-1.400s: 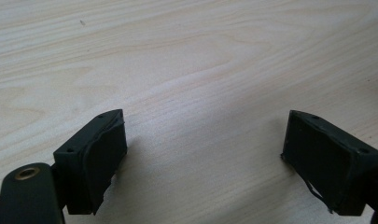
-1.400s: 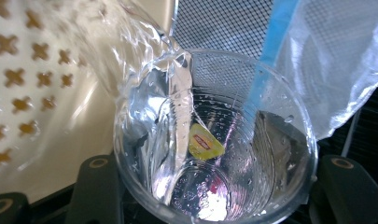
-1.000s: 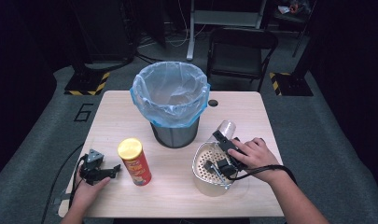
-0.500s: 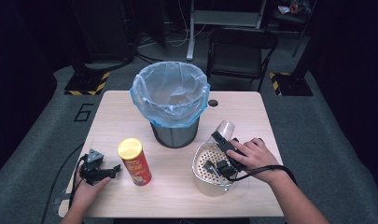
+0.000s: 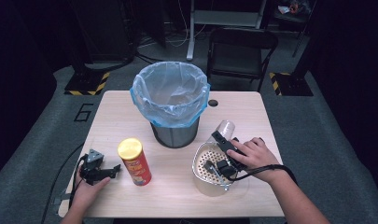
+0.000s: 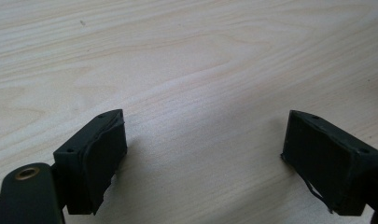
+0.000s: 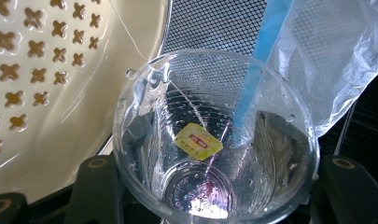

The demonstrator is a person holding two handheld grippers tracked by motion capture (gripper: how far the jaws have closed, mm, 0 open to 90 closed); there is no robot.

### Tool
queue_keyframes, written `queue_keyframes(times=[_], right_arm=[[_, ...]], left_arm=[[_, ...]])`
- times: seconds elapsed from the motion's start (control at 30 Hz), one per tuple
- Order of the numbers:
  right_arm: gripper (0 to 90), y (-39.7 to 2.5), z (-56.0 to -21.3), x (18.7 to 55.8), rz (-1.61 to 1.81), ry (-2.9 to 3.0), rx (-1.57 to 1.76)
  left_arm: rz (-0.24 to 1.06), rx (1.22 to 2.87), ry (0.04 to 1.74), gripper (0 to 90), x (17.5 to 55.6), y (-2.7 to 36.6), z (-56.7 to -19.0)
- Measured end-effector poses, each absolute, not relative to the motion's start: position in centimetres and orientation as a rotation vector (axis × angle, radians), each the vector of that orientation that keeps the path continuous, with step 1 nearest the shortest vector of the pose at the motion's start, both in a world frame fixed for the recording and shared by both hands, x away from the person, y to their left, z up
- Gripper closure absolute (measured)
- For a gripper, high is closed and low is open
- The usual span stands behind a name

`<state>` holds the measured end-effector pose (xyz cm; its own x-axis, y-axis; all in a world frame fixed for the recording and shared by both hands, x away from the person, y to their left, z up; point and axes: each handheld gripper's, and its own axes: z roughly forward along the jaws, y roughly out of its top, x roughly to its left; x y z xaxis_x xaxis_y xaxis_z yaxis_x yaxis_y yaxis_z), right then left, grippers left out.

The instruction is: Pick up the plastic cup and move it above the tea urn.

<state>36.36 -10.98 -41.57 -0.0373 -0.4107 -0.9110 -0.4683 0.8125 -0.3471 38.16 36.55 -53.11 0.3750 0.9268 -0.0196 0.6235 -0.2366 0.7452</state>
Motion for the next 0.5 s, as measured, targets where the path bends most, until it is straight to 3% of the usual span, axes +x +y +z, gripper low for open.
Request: queue_keyframes(times=[0.5], right_arm=[[39.9,-10.99,-41.46,36.31,0.052,1.641,-0.710]], left_arm=[[0.574,1.961,1.335,13.3,38.16,36.55,-53.11]])
